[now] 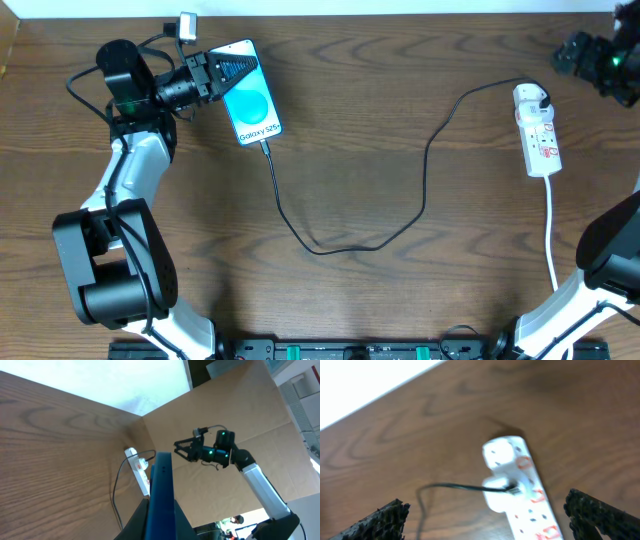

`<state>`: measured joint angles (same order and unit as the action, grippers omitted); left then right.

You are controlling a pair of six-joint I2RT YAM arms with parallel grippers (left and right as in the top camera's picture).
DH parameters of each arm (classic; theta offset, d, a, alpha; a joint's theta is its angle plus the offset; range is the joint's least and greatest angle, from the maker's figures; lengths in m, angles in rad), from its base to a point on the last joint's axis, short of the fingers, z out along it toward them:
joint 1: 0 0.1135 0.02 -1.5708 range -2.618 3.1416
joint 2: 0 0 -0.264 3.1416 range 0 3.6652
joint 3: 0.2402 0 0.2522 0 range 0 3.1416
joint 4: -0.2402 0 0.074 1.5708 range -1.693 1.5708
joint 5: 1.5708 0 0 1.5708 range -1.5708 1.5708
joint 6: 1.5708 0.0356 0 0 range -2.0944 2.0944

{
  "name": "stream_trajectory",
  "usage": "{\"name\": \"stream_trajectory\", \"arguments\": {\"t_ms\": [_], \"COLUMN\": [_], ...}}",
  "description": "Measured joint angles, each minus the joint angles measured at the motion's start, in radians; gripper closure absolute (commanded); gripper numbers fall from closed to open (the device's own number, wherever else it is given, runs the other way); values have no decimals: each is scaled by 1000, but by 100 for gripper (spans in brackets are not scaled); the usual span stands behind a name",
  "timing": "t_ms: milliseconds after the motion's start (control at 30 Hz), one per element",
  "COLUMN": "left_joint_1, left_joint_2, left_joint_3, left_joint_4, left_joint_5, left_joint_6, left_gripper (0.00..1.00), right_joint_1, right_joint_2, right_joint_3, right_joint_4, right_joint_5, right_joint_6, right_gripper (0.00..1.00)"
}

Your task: Plug charger to phone and switch on socket

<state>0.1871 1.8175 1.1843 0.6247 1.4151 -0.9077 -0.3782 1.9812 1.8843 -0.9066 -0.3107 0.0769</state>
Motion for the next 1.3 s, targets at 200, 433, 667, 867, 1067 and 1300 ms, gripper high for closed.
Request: {"name": "stream_trajectory", "arguments": {"t_ms": [200,433,667,867,1067,1300], "left_joint_1": [0,0,0,0,0,0], "left_joint_2": [0,0,0,0,0,0], "left_joint_3": [0,0,0,0,0,0], "left_joint_4": [0,0,0,0,0,0], "left_joint_5": [0,0,0,0,0,0], "left_joint_6": [0,0,0,0,0,0], "left_gripper": [93,93,93,93,93,92], "right_joint_1": [-46,-57,-57,-57,-58,-58], "right_joint_2": [0,0,0,0,0,0], "right_joint_3": [-118,-264,-341,-370,-420,-443], "right_joint_4": [-5,71,174,287,368,384], "right_joint_5": [-65,-146,-149,-140,-137,-134], "right_joint_6": [-148,-290,-328,-319,-270,-253], "right_gripper": [23,17,2,1,1,1]}}
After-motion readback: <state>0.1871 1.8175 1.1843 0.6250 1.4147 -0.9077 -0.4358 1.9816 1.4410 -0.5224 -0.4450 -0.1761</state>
